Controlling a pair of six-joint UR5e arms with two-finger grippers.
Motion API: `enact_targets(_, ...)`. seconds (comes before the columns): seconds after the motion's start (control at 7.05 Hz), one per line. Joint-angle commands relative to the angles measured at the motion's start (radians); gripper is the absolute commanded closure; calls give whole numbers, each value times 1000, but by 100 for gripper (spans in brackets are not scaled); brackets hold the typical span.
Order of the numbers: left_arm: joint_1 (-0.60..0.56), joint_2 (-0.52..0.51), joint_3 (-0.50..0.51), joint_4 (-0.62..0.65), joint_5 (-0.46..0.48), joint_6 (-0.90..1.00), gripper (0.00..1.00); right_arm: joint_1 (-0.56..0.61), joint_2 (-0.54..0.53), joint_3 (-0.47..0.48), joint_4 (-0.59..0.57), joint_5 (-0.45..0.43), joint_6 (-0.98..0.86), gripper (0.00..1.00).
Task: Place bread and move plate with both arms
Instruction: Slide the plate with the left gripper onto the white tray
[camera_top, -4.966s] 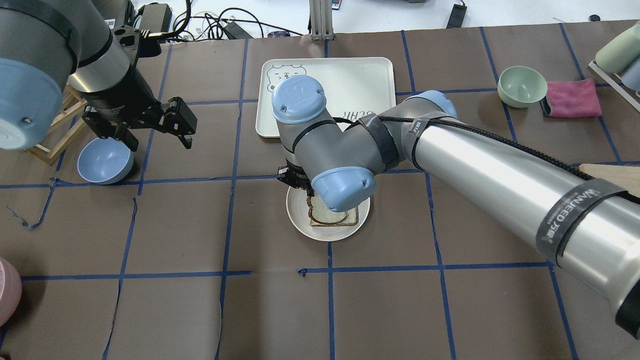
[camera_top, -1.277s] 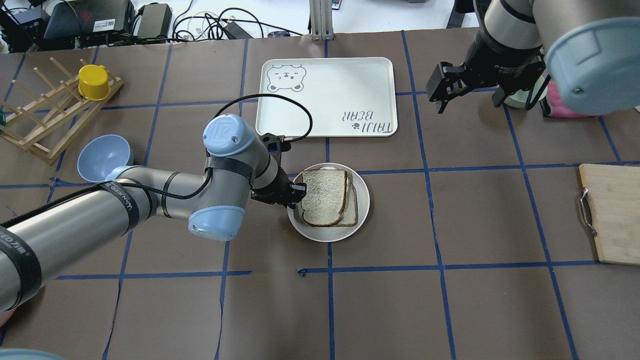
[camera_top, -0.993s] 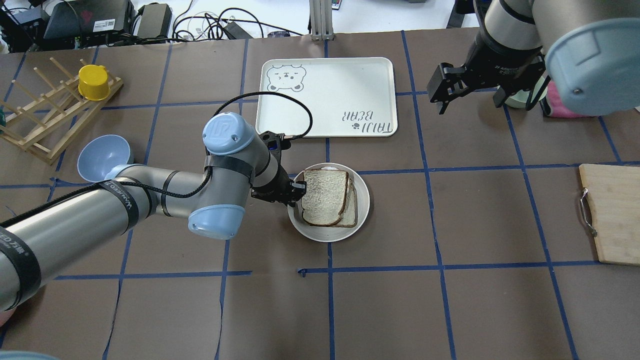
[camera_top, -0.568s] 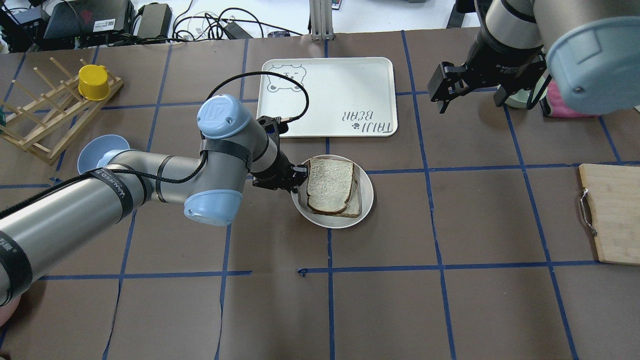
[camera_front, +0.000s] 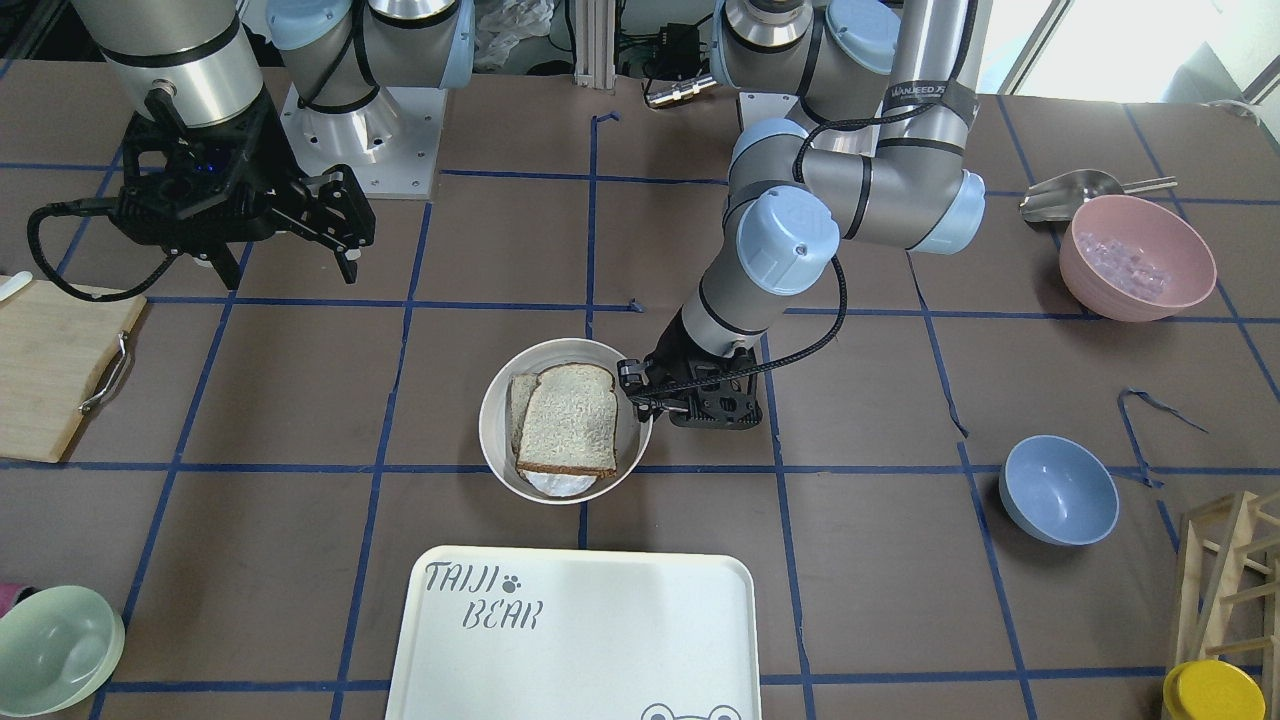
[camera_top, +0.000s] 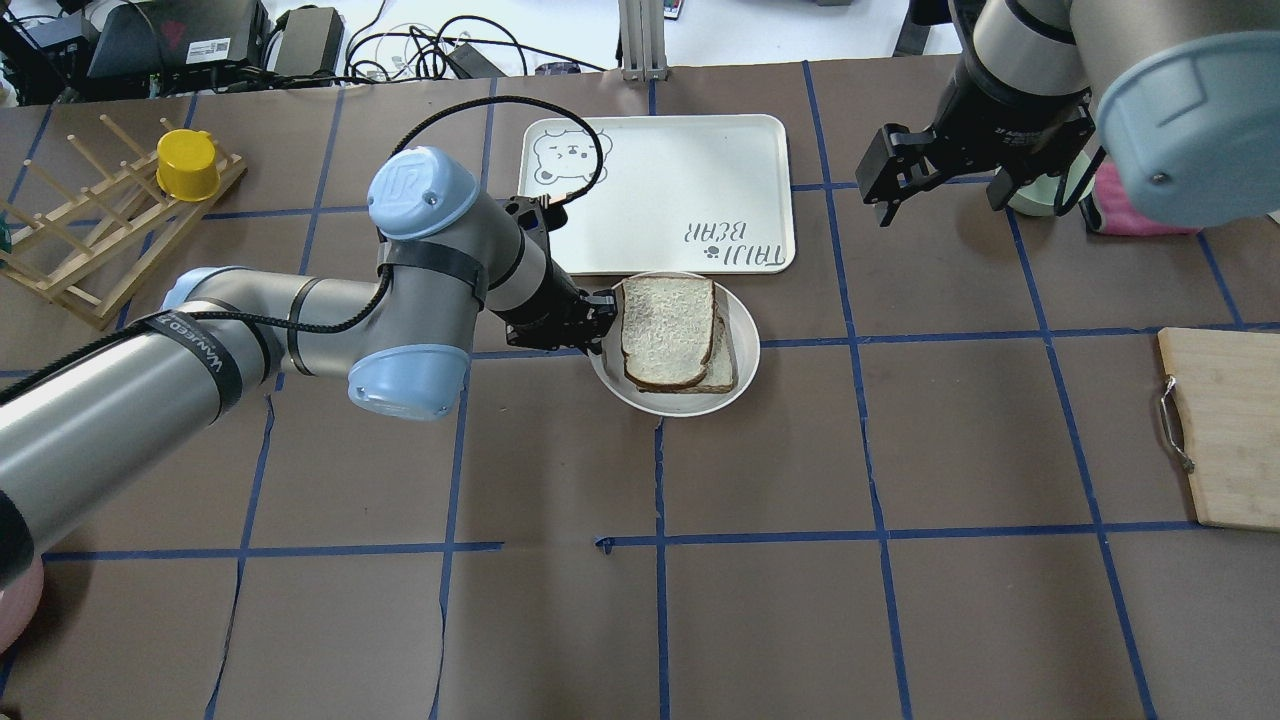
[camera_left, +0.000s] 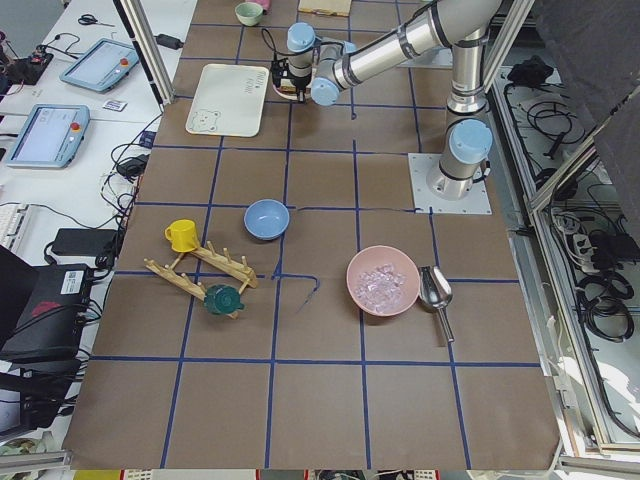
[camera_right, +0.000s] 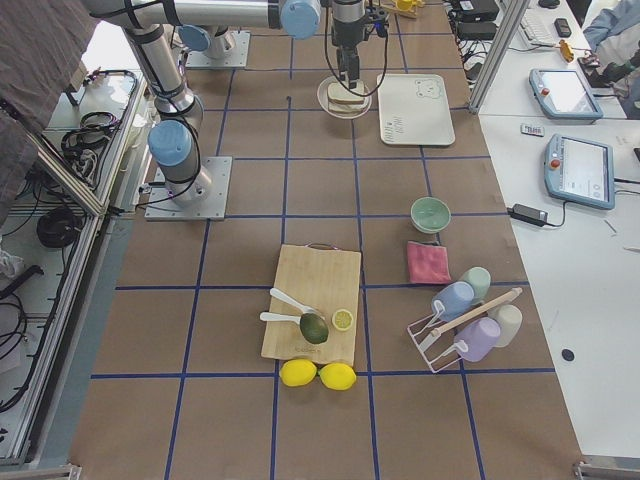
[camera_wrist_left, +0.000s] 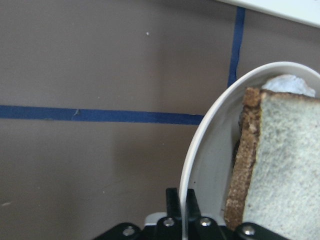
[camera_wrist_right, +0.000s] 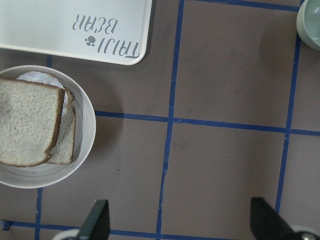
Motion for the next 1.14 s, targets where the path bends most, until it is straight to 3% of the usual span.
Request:
enact_targets(0.0, 49, -53, 142, -21, -28, 14, 100, 1, 5, 7, -11, 2, -2, 0)
enact_targets(0.57, 54, -263, 374, -16, -34, 11, 100, 0, 8, 7, -12, -9, -4, 0)
enact_targets(0.99, 54, -403, 486, 23, -34, 15, 100, 0, 8, 7, -5, -9, -5, 0)
